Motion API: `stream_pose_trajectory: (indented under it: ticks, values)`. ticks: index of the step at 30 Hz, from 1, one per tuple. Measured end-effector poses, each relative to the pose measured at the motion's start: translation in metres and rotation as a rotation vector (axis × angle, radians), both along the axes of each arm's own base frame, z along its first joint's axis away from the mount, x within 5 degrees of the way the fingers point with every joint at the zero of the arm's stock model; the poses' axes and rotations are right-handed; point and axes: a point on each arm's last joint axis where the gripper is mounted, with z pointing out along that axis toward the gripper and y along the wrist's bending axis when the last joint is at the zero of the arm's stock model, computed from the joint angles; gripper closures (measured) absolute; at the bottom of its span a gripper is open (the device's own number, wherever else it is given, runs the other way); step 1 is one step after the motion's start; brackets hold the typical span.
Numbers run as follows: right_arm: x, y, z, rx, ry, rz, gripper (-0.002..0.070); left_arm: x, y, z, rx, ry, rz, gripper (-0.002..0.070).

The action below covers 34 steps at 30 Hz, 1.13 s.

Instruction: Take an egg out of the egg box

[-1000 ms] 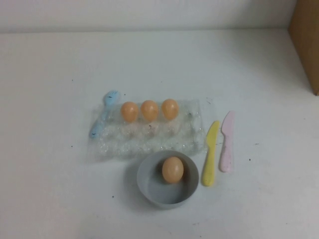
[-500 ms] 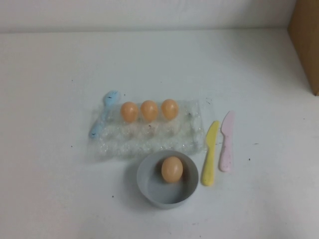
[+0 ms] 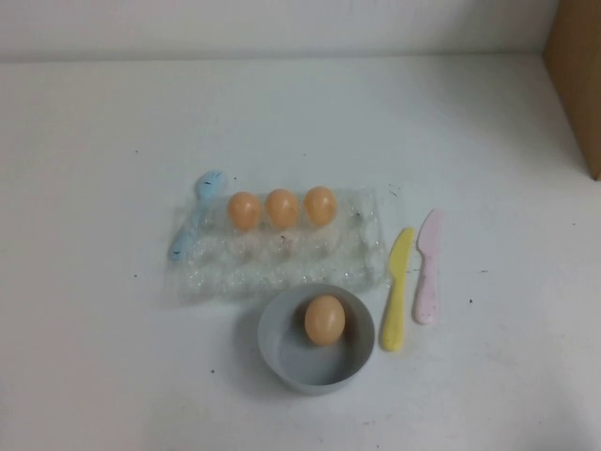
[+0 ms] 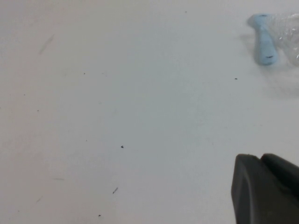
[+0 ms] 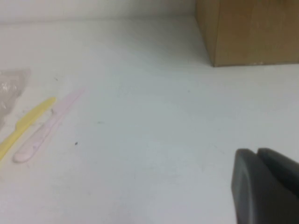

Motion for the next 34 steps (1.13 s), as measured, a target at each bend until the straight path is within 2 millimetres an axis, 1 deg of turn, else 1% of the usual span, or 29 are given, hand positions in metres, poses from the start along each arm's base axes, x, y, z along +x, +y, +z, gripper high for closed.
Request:
stream_pose_trajectory:
  ticks: [4, 6, 34]
  values:
    - [-0.0019, 0.0018, -0.0071, -0.015, 0.08, 0.024, 0.0694, 0.0, 0.0, 0.0, 0.0, 0.0, 0.0, 0.068]
    - [-0.0022, 0.0025, -0.0081, -0.017, 0.091, 0.033, 0.0694, 0.0, 0.0, 0.0, 0.0, 0.0, 0.0, 0.068]
    - [-0.0026, 0.0031, -0.0086, -0.021, 0.096, 0.041, 0.0694, 0.0, 0.0, 0.0, 0.0, 0.0, 0.0, 0.068]
